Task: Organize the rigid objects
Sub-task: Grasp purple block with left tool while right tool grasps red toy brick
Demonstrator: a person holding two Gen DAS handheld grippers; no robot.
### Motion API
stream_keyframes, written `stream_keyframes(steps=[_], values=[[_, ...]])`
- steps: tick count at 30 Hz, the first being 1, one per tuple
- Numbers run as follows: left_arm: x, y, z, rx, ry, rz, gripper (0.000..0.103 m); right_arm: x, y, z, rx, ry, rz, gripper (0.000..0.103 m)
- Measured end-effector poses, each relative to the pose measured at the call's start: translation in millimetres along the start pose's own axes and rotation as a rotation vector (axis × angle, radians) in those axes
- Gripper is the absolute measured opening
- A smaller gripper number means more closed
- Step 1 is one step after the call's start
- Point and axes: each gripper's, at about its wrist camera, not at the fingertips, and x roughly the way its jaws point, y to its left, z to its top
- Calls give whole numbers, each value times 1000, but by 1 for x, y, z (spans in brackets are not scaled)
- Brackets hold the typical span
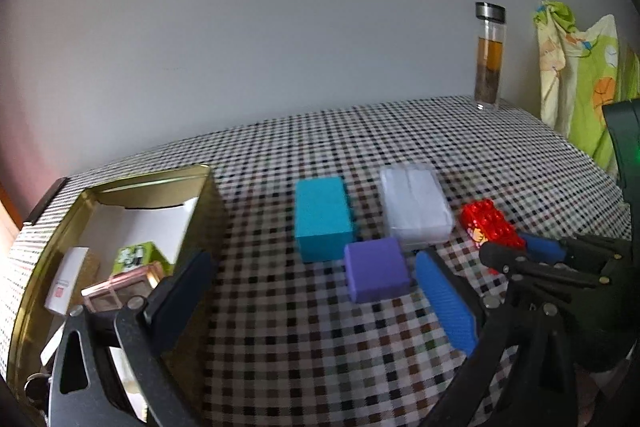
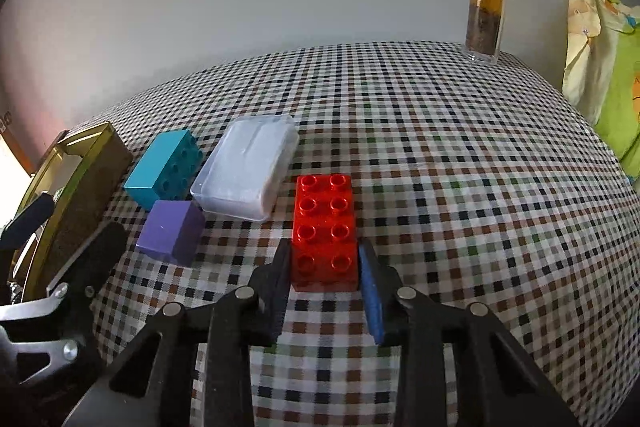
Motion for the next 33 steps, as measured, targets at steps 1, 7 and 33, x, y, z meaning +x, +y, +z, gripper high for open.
stream_keyframes(steps=[1, 7, 33], values=[[3, -2, 0, 4, 13, -12, 102, 0, -1, 2, -1, 0, 1, 35], [20, -10, 1, -5, 89, -68, 102, 0, -9, 1, -6, 5, 5, 35], [49, -9, 11, -39, 230, -175, 39, 7, -1, 6, -50, 6, 14, 34]])
